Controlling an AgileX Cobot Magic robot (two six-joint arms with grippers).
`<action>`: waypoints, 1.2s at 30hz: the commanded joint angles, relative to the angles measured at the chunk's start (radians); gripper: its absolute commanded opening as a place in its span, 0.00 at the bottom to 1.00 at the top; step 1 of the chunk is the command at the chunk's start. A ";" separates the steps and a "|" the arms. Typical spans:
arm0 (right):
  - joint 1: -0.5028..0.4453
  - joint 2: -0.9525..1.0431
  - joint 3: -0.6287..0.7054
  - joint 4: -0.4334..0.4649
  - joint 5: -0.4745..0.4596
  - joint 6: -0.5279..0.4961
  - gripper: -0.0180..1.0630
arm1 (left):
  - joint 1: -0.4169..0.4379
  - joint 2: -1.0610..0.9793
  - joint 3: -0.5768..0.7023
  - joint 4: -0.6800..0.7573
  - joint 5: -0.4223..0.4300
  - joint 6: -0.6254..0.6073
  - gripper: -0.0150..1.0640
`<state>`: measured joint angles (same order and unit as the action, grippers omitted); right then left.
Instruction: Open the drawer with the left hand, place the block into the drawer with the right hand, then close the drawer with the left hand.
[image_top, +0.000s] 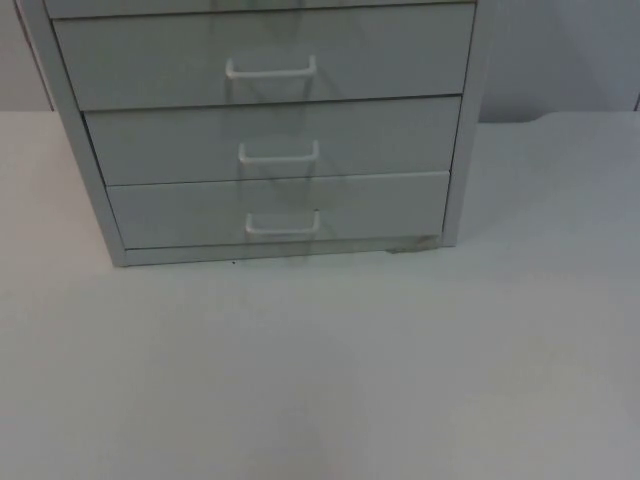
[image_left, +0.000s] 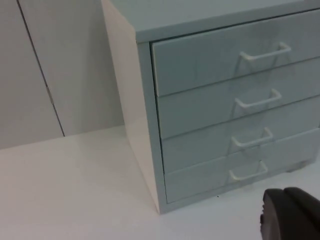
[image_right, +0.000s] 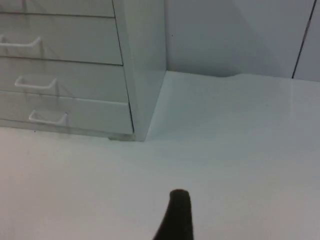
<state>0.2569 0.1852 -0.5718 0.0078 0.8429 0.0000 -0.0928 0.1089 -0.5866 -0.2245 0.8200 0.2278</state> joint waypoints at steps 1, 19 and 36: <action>-0.003 -0.050 0.005 0.024 0.042 -0.019 0.65 | 0.002 -0.022 0.005 -0.014 0.028 -0.006 0.01; -0.003 -0.185 0.046 0.048 0.252 -0.070 0.65 | 0.002 -0.109 0.081 -0.004 0.101 -0.021 0.01; -0.003 -0.185 0.055 0.044 0.236 -0.082 0.65 | 0.002 -0.109 0.091 0.054 0.262 -0.045 0.01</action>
<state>0.2569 0.0030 -0.5222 0.0524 1.0941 -0.0714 -0.0928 0.0044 -0.5060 -0.1980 1.0544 0.2027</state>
